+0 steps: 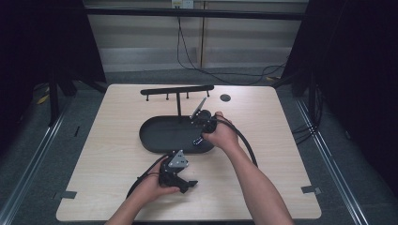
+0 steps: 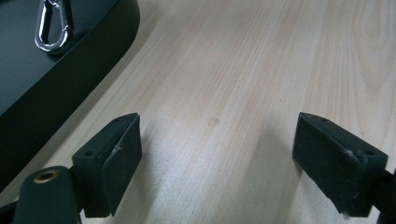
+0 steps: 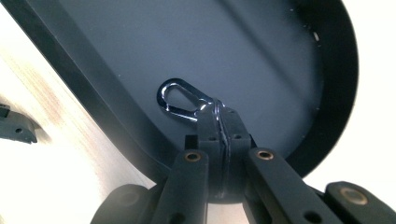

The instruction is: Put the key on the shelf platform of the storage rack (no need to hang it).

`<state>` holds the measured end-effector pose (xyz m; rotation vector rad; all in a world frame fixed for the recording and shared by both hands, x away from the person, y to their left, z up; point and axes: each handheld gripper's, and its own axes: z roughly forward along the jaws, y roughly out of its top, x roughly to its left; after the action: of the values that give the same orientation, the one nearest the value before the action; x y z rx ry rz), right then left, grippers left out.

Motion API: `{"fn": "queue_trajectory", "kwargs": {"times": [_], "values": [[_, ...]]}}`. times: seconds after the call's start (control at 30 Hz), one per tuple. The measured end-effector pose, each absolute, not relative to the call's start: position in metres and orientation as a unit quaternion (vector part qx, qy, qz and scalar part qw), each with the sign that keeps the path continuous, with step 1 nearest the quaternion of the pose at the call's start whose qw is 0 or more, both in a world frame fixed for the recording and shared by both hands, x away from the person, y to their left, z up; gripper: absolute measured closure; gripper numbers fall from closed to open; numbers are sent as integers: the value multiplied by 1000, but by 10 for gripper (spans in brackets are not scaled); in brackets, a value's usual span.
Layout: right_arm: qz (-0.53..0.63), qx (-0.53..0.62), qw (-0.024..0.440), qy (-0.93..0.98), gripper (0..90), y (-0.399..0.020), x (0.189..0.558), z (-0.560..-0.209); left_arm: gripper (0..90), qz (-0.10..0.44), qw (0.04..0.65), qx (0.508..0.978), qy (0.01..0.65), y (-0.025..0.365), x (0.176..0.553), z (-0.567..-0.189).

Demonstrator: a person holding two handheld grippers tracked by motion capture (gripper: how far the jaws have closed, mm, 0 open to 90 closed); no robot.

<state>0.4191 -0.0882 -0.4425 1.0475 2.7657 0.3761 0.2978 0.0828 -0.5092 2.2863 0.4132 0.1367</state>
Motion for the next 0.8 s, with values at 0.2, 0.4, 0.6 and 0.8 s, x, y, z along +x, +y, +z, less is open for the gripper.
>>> {"fn": "queue_trajectory", "kwargs": {"times": [0.2,0.4,0.6,0.8], "values": [[125,348,72,926,879,-84,419,-449,154,54,396,902,163,83,298,-509],[122,347,68,927,867,-83,419,-448,153,54,396,902,163,83,298,-509],[126,351,66,926,814,-87,418,-447,153,54,396,902,163,83,298,-509],[129,353,66,924,757,-90,417,-446,153,54,396,902,163,83,298,-509]]}}
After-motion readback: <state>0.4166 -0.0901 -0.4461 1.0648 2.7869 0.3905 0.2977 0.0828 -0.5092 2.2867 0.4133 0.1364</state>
